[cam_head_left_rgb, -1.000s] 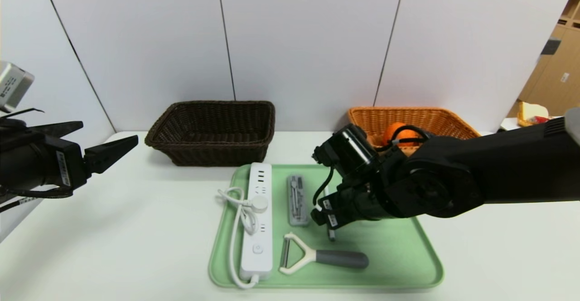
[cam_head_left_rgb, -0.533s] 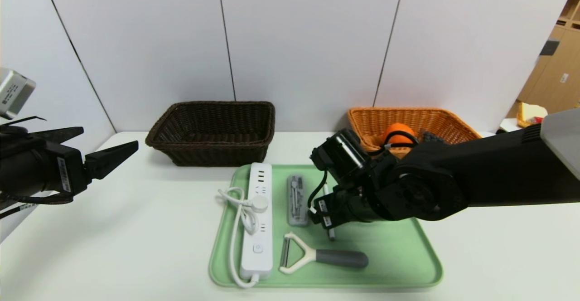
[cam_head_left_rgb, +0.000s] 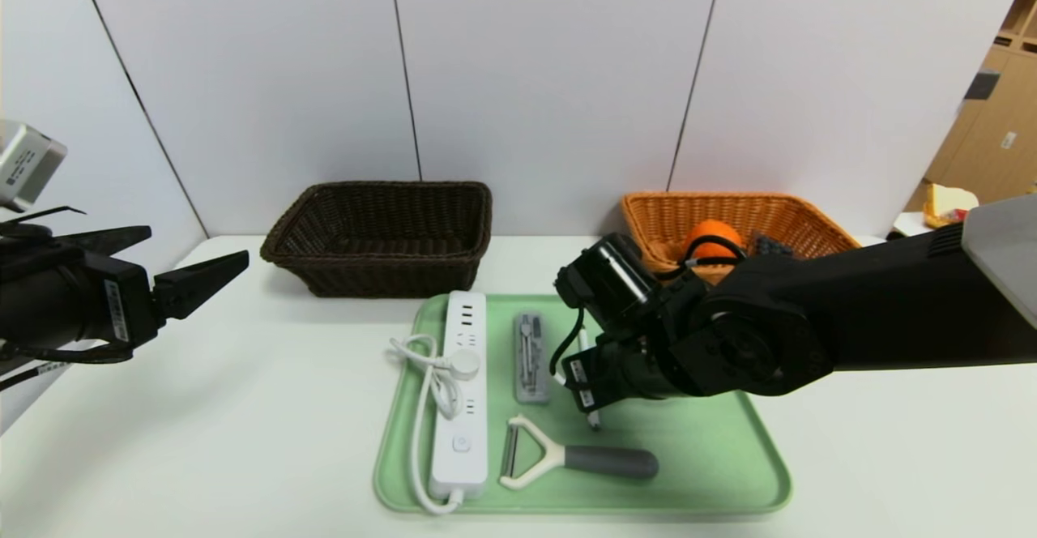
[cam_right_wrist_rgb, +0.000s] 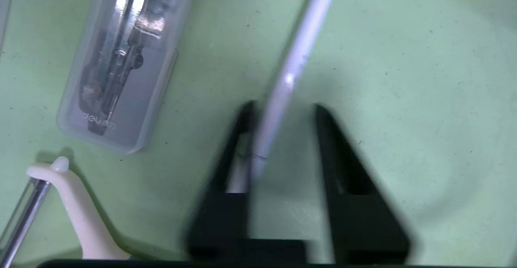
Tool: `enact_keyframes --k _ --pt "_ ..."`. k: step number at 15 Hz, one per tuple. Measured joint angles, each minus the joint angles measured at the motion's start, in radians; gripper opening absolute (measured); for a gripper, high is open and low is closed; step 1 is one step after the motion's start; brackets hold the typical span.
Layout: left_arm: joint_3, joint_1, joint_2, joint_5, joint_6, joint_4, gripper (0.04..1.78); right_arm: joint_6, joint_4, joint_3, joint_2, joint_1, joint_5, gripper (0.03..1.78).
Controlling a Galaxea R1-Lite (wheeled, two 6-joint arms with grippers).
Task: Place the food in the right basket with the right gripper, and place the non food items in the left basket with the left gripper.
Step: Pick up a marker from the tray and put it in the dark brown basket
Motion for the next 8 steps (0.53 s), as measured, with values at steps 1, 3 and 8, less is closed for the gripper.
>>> enact_keyframes --k 1,3,8 --pt "0.0 0.0 0.0 0.0 0.0 0.0 1.69 0.0 -0.001 0.001 0.001 -0.001 -0.002 0.05" --pt "0.0 0.0 0.0 -0.001 0.0 0.0 1.69 0.0 -0.003 0.0 0.002 0.0 -0.002 0.05" --pt "0.003 0.0 0.0 0.0 0.0 0.0 1.69 -0.009 -0.025 -0.028 -0.014 -0.002 -0.039 0.05"
